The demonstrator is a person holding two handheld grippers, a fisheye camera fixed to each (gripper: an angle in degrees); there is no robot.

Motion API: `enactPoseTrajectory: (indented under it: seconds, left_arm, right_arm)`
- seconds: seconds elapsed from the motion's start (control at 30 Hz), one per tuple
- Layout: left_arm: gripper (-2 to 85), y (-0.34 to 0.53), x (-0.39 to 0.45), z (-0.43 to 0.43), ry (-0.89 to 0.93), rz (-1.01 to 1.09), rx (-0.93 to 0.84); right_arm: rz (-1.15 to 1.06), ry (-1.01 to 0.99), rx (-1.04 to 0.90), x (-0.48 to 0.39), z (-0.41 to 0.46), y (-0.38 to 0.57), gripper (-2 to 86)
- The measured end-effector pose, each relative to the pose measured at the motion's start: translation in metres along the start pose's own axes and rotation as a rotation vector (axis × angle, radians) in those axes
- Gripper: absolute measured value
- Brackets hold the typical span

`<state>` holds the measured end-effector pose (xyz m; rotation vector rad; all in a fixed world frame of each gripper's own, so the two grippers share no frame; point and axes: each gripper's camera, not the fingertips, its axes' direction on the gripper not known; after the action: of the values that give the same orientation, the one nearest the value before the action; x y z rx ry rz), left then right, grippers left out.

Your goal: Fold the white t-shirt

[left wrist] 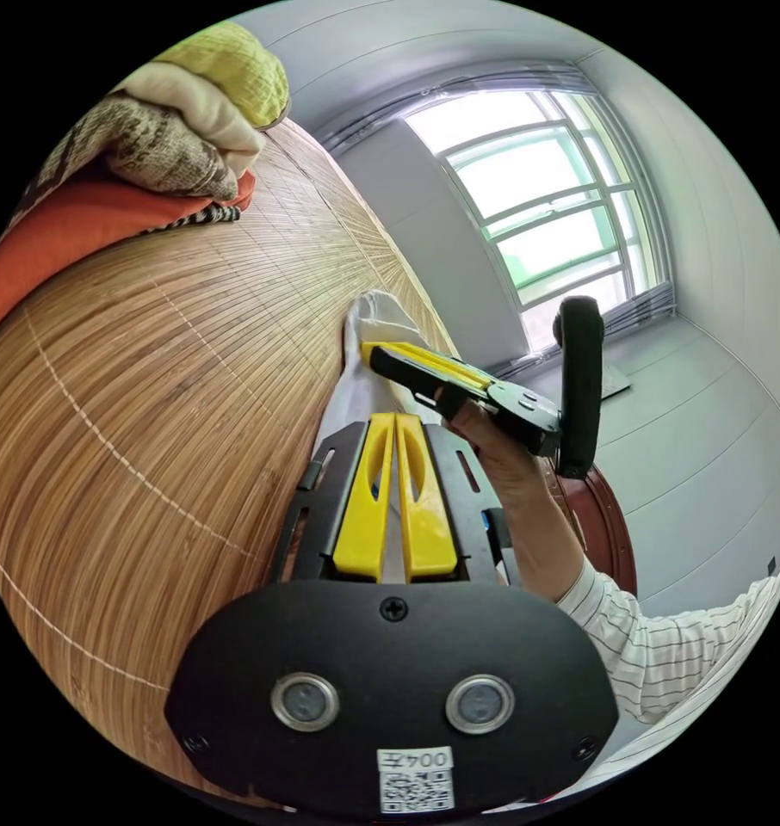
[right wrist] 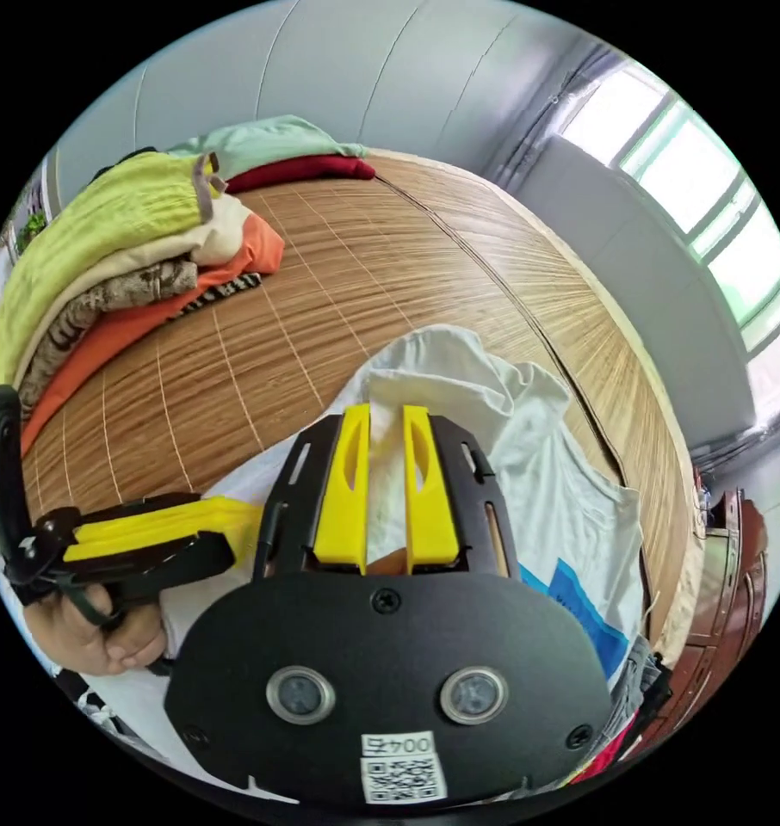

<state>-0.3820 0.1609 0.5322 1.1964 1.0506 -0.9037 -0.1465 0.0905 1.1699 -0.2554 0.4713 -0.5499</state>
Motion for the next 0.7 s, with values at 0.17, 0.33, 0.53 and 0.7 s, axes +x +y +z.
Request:
enactPoseTrajectory:
  seconds: [0.17,0.33,0.53,0.7]
  left_arm:
    - [0.2,0.004,0.004,0.007,-0.009,-0.004,-0.003]
    - [0.2,0.008,0.006,0.013,-0.013,-0.011,0.001]
    - [0.2,0.014,0.011,0.02,-0.017,-0.011,0.005]
    - [0.1,0.02,0.015,0.026,-0.021,-0.007,0.013]
  right_arm:
    - [0.233,-0.176,0.08,0.064,-0.013,0.035,0.0]
    - [0.497,-0.242,0.089,0.126,-0.005,0.081,0.4]
    - [0.978,-0.245,0.114,0.185,0.005,0.175,3.4]
    - [0.609,-0.236,0.2,0.161,-0.005,0.133,4.2]
